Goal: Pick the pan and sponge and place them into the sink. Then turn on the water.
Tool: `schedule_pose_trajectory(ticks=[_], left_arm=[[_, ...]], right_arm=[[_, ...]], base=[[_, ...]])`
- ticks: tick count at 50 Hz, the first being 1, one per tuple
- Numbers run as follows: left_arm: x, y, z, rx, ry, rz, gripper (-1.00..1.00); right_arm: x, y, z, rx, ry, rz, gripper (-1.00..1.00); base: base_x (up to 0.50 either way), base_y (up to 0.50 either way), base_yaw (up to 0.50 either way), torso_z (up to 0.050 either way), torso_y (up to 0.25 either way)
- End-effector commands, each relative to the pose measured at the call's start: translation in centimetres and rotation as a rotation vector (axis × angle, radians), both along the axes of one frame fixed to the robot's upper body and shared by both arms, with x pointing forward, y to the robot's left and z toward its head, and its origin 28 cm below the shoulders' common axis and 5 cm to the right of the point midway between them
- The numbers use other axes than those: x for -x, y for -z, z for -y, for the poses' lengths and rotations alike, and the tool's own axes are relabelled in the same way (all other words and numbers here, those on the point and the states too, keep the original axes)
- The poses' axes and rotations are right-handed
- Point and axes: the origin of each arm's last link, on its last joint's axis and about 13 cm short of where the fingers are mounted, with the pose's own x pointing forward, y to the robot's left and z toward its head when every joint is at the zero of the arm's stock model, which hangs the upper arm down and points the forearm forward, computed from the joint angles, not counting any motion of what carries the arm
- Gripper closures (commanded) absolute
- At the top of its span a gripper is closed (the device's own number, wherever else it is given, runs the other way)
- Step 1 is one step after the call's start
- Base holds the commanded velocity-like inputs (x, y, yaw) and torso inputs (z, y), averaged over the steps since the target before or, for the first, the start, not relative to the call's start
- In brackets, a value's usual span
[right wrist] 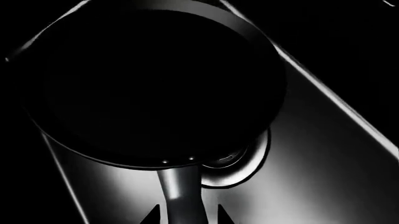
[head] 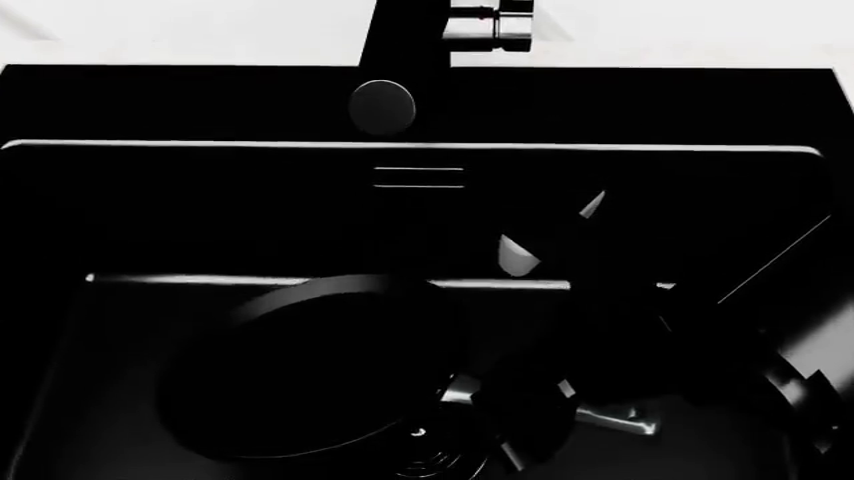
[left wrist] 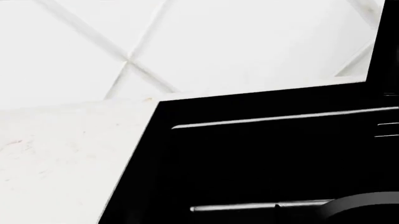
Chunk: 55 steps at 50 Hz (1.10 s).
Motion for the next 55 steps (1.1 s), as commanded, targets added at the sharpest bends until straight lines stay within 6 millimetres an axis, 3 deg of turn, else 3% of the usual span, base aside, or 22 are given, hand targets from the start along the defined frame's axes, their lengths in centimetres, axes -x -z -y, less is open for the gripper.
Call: schedule_pose_trajectory(ticks=[1, 18, 19, 44, 51, 52, 53, 54, 55], left_arm=[[0.1, 0.1, -0.2, -0.010, 0.007, 0.000, -1.00], [0.1, 0.0, 0.0, -0.003, 0.007, 0.000, -1.00], [0.1, 0.0, 0.0, -0.001, 0.005, -0.001, -1.00], [0.0, 0.0, -0.1, 0.016, 0.007, -0.004, -1.00], [0.0, 0.0, 0.0, 0.015, 0.011, -0.005, -1.00], [0.0, -0.1, -0.1, 0.013, 0.008, -0.005, -1.00], [0.0, 0.0, -0.1, 0.013, 0.006, -0.005, -1.00], [0.0, -0.1, -0.3, 0.016, 0.003, -0.008, -1.00], [0.0, -0.1, -0.3, 0.019, 0.001, -0.009, -1.00]], right_arm=[[0.0, -2.2, -0.7, -0.102, -0.034, 0.035, 1.00], [0.0, -2.3, -0.7, -0.090, -0.042, 0.023, 1.00], [0.0, -2.3, -0.7, -0.088, -0.042, 0.023, -1.00], [0.0, -2.2, -0.7, -0.087, -0.030, 0.078, -1.00], [-0.1, -2.1, -0.7, -0.111, -0.005, 0.192, -1.00], [-1.3, 3.3, -4.9, -0.023, -0.011, 0.290, -1.00], [-0.4, 8.0, -7.3, -0.088, 0.004, 0.319, -1.00], [1.5, 11.2, -7.5, -0.105, 0.010, 0.242, -1.00], [1.8, 10.8, -7.4, -0.103, 0.018, 0.254, -1.00]], base=[[0.00, 0.00, 0.00, 0.015, -0.088], [0.00, 0.00, 0.00, 0.012, -0.079], [0.00, 0.00, 0.00, 0.000, 0.000], [0.00, 0.00, 0.00, 0.000, 0.000], [0.00, 0.00, 0.00, 0.000, 0.000], [0.00, 0.00, 0.00, 0.000, 0.000], [0.00, 0.00, 0.00, 0.000, 0.000], [0.00, 0.00, 0.00, 0.000, 0.000], [0.00, 0.00, 0.00, 0.000, 0.000]])
